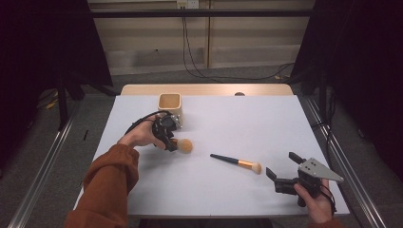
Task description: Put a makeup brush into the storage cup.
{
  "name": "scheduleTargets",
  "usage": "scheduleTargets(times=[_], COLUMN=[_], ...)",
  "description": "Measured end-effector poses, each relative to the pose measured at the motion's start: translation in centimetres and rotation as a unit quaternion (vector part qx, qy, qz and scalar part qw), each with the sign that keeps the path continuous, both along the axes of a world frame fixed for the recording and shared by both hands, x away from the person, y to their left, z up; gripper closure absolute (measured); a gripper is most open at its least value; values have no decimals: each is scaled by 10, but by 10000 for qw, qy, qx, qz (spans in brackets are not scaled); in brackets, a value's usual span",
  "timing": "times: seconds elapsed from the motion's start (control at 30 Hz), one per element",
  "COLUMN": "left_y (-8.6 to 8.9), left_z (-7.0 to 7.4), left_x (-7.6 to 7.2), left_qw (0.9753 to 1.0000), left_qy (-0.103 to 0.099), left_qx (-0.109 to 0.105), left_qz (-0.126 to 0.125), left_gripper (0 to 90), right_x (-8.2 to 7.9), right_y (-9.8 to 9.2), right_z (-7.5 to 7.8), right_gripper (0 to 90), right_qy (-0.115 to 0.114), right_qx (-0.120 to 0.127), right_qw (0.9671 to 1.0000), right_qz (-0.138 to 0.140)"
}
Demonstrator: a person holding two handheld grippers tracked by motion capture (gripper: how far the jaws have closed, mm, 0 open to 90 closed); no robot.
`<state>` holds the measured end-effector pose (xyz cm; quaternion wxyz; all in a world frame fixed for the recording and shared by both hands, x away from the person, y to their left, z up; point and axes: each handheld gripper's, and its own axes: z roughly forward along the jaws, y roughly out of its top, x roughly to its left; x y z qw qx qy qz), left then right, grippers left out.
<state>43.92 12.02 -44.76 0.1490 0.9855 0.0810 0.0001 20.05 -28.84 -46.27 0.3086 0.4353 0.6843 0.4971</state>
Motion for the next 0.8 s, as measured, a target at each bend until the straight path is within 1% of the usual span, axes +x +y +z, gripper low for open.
scheduleTargets(times=[0.1,0.13,0.2,0.23,0.27,0.33,0.4,0.43,0.47,0.5,0.53,0.57,0.6,0.63,0.67,0.77,0.8], left_y=[0,0,-1,-1,-1,-1,-2,-3,-3,-4,-4,-5,-5,-6,-6,-6,-6], left_z=[-3,-4,-4,-4,-4,-4,-4,-4,-4,-4,-4,-3,-2,-3,-3,-3,-2], left_x=[2,2,3,4,5,5,5,5,5,4,3,3,3,2,2,1,1], left_qw=[10000,10000,10000,10000,10000,9999,9999,9999,9998,9998,9998,9998,9997,9998,9997,9997,9996], left_qy=[2,15,62,68,89,110,120,120,117,133,161,156,135,150,156,187,198], left_qx=[53,51,35,47,42,54,56,67,130,129,101,121,218,162,193,181,186], left_qz=[-34,-24,-11,-41,-5,-30,12,25,-17,-20,-31,4,-62,8,-17,16,51], left_gripper=[412,430,435,443,451,459,469,478,483,491,519,538,547,555,564,593,616], right_x=[0,0,0,0,0,0,0,0,1,1,1,1,1,2,2,2,2], right_y=[0,0,0,0,0,1,1,1,1,1,1,1,2,2,2,2,2], right_z=[0,0,0,0,0,0,0,0,-1,-1,-1,-1,-1,-1,-1,-1,-1], right_gripper=[0,0,0,0,0,0,0,0,0,0,0,0,0,0,0,0,0], right_qy=[9,2,10,14,16,18,10,9,20,18,30,40,36,36,37,35,36], right_qx=[10,-3,-9,-15,-19,-22,-32,-33,-36,-45,-49,-53,-57,-57,-58,-62,-65], right_qw=[10000,10000,10000,10000,10000,10000,10000,10000,10000,10000,10000,10000,10000,10000,10000,10000,9999], right_qz=[-2,6,8,7,12,17,18,16,21,34,41,49,51,51,52,70,76])
